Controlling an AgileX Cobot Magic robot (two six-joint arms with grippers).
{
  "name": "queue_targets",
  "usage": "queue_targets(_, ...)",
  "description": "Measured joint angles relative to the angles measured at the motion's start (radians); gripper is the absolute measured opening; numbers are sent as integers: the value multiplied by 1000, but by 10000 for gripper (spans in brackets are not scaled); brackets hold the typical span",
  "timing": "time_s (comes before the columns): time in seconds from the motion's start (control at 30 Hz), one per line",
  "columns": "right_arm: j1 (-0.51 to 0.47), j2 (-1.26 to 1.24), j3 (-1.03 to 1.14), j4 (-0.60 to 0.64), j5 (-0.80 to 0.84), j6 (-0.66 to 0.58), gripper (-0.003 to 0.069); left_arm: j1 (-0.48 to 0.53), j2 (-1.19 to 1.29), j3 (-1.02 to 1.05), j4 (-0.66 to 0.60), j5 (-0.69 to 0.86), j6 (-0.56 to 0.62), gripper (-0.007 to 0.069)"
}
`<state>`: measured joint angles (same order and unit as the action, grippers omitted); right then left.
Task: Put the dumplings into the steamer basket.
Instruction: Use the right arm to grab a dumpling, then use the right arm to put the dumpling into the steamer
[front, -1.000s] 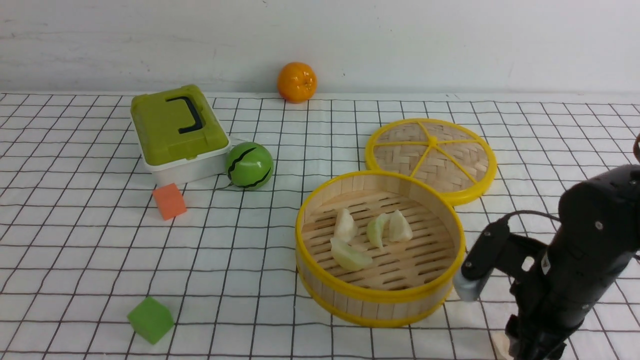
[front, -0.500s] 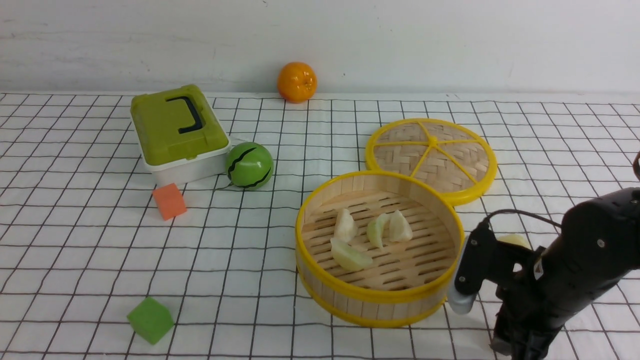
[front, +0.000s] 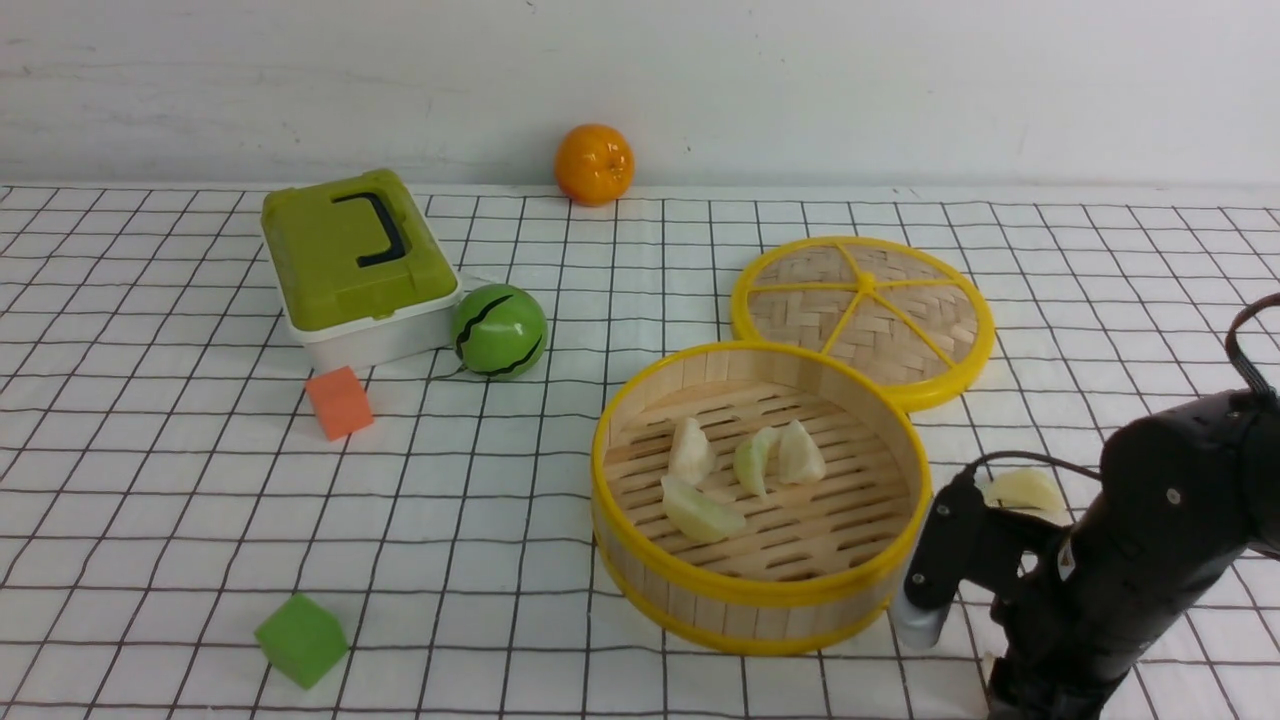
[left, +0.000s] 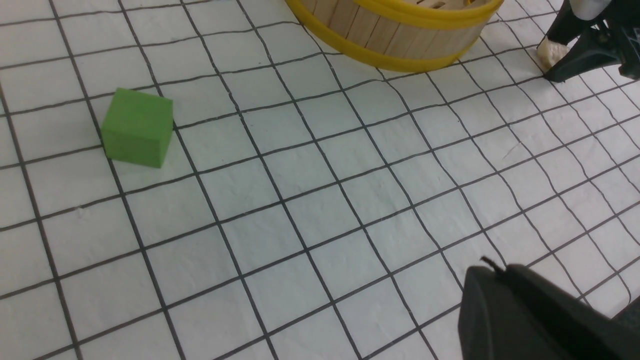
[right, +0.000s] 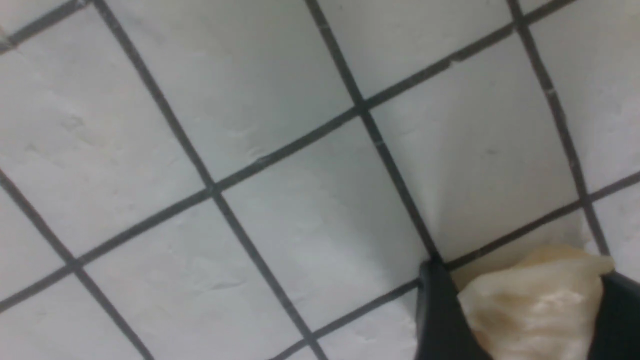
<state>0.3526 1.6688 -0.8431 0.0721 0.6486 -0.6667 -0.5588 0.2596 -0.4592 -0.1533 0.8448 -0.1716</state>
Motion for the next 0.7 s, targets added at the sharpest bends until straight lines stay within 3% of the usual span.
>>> queue_targets(0.37, 0, -48, -144, -3, 221, 119, 285, 0, 0, 0, 0, 0, 1, 20)
queue_targets(0.53, 57, -68, -328, 90, 339, 256, 285, 0, 0, 0, 0, 0, 2, 20)
queue_targets(0.7, 183, -22, -480, 119, 284, 412, 285, 0, 0, 0, 0, 0, 39, 22)
